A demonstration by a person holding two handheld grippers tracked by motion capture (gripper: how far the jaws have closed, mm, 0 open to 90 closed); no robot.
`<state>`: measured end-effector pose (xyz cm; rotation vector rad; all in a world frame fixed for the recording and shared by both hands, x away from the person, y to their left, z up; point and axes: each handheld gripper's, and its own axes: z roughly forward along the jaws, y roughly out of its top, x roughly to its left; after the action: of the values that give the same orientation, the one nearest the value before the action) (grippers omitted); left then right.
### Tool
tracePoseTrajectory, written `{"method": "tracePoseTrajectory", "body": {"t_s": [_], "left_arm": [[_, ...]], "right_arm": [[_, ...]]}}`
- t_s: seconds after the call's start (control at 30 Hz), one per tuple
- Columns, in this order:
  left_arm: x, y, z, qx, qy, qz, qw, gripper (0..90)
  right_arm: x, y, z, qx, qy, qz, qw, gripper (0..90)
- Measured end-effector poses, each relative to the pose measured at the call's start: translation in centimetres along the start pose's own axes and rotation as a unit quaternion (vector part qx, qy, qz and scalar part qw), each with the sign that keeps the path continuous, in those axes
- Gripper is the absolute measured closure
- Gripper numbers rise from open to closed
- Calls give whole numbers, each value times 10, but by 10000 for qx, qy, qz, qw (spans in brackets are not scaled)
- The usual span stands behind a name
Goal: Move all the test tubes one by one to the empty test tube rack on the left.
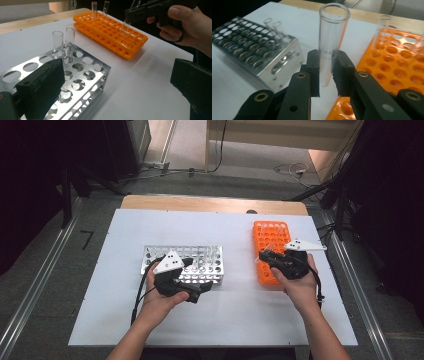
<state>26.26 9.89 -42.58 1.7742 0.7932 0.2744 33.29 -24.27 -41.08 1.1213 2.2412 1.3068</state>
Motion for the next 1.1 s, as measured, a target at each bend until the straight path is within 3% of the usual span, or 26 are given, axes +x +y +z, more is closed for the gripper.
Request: {"method": "tracePoseTrajectory", "body": {"t_s": [0.47,0.77,1.1], "left_arm": [[-6,4,-1,-28,-50,104,9999,0],[-12,8,-1,-75,-132,164,9997,0],[-17,10,-2,-157,-292,180,9993,35]], "right_arm": [[45,-3,0,105,718,-473,9962,742],[74,-6,5,207,1107,-796,9904,742],[95,-9,12,308,1378,-1026,9847,742]]}}
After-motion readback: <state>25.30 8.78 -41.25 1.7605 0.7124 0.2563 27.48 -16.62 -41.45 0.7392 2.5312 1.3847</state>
